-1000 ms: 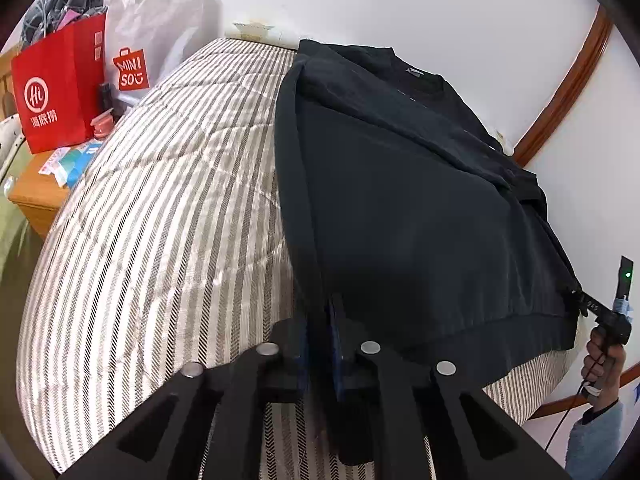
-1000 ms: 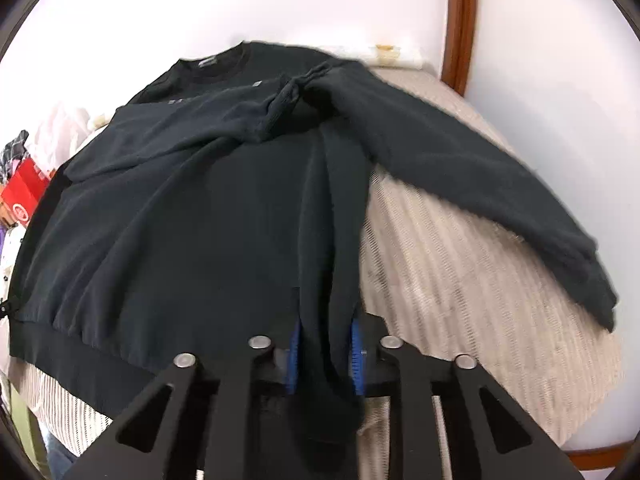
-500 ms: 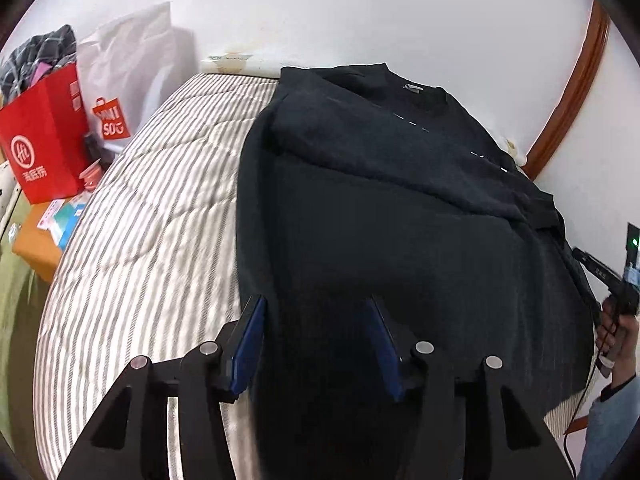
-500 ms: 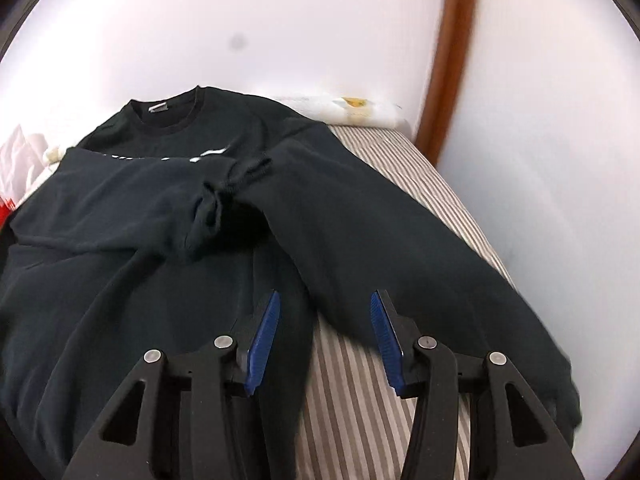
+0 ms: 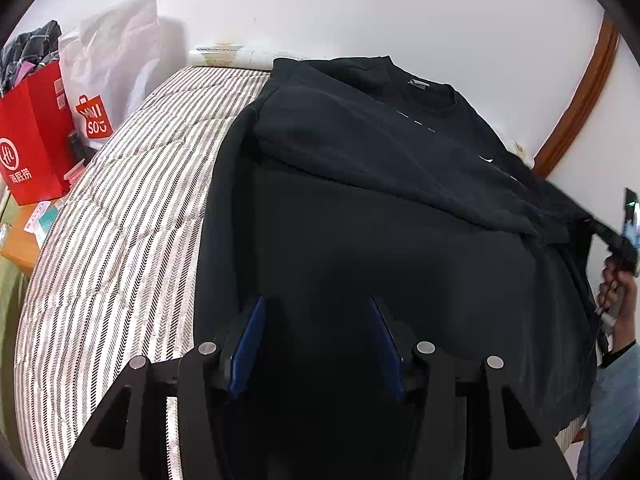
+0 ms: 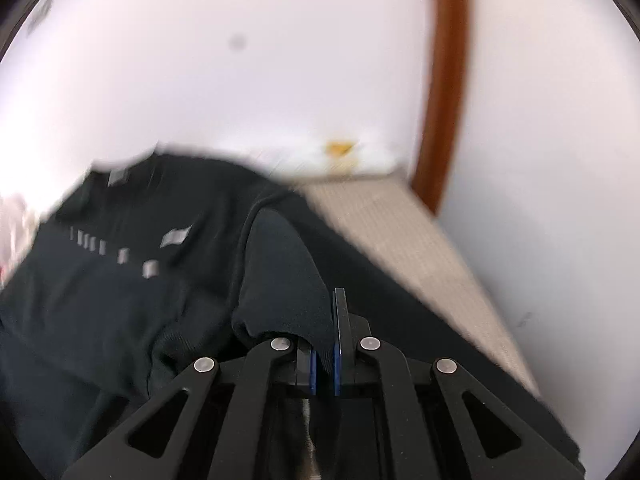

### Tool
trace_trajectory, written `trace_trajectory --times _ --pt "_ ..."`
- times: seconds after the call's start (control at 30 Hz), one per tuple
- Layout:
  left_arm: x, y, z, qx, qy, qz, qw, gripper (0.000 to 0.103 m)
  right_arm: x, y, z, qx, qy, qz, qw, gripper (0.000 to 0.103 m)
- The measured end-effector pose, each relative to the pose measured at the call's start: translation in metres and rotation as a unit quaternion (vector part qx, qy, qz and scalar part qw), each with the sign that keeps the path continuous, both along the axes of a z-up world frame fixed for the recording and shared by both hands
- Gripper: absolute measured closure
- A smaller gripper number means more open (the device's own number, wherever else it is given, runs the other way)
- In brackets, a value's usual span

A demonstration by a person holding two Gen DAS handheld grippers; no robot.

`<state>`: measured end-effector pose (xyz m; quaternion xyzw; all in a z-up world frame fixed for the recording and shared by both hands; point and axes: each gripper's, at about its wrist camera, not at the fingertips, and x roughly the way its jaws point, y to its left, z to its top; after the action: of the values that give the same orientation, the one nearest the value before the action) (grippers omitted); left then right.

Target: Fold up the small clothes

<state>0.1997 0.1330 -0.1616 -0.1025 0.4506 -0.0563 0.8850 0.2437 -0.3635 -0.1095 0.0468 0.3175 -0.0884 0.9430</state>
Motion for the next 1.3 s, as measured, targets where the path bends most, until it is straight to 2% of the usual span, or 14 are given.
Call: trace_trajectory --times 0.13,0.3,0.4,0.53,0.6,0.73,0.77,0.9,1.03,1.13,1.2,1.3 --pt "-0.001 0.001 -0.001 -0.003 0.000 0.001 1.0000 0.053 -0.009 -0.025 0.017 0.027 -0.015 -0.006 1.000 0.098" --pt "0.003 0.000 -0.004 -0.018 0.009 0.003 0.9998 0.053 -0.008 0.001 0.031 -0.010 -0.028 0.009 1.000 0.098" --pt "0.001 0.000 -0.002 -0.030 0.011 0.005 0.9995 0.053 0.003 0.005 0.034 -0.009 -0.019 -0.002 1.000 0.097" --pt "-0.003 -0.006 0.001 -0.032 0.008 -0.001 0.9995 0.053 0.004 0.006 0.020 0.007 0.009 0.005 1.000 0.095" --pt "-0.003 -0.011 0.001 -0.031 0.009 -0.008 0.9994 0.053 -0.001 0.012 0.008 0.003 0.031 0.021 0.999 0.090" --pt "0.000 -0.022 0.003 -0.033 0.009 -0.020 0.9992 0.053 -0.037 0.011 -0.011 -0.004 0.041 0.035 0.999 0.052" --pt "0.001 -0.025 0.004 -0.034 0.008 -0.022 0.9991 0.053 -0.053 0.004 -0.013 -0.005 0.035 0.027 0.999 0.047" --pt "0.005 -0.030 0.010 -0.030 0.001 -0.023 0.9993 0.050 -0.108 -0.042 -0.025 -0.011 0.044 -0.041 0.998 0.042" --pt "0.012 -0.030 0.013 -0.027 -0.002 -0.018 0.9995 0.050 -0.155 -0.105 -0.042 -0.008 0.073 -0.139 0.987 0.040" --pt "0.014 -0.032 0.014 -0.027 -0.005 -0.014 0.9995 0.050 -0.191 -0.153 -0.060 0.035 0.095 -0.193 0.976 0.032" --pt "0.015 -0.034 0.012 -0.020 -0.005 -0.012 0.9997 0.049 -0.207 -0.173 -0.075 0.079 0.105 -0.215 0.968 0.031" --pt "0.014 -0.035 0.005 -0.005 0.007 -0.003 1.0000 0.047 -0.222 -0.184 -0.092 0.146 0.098 -0.211 0.962 0.031"
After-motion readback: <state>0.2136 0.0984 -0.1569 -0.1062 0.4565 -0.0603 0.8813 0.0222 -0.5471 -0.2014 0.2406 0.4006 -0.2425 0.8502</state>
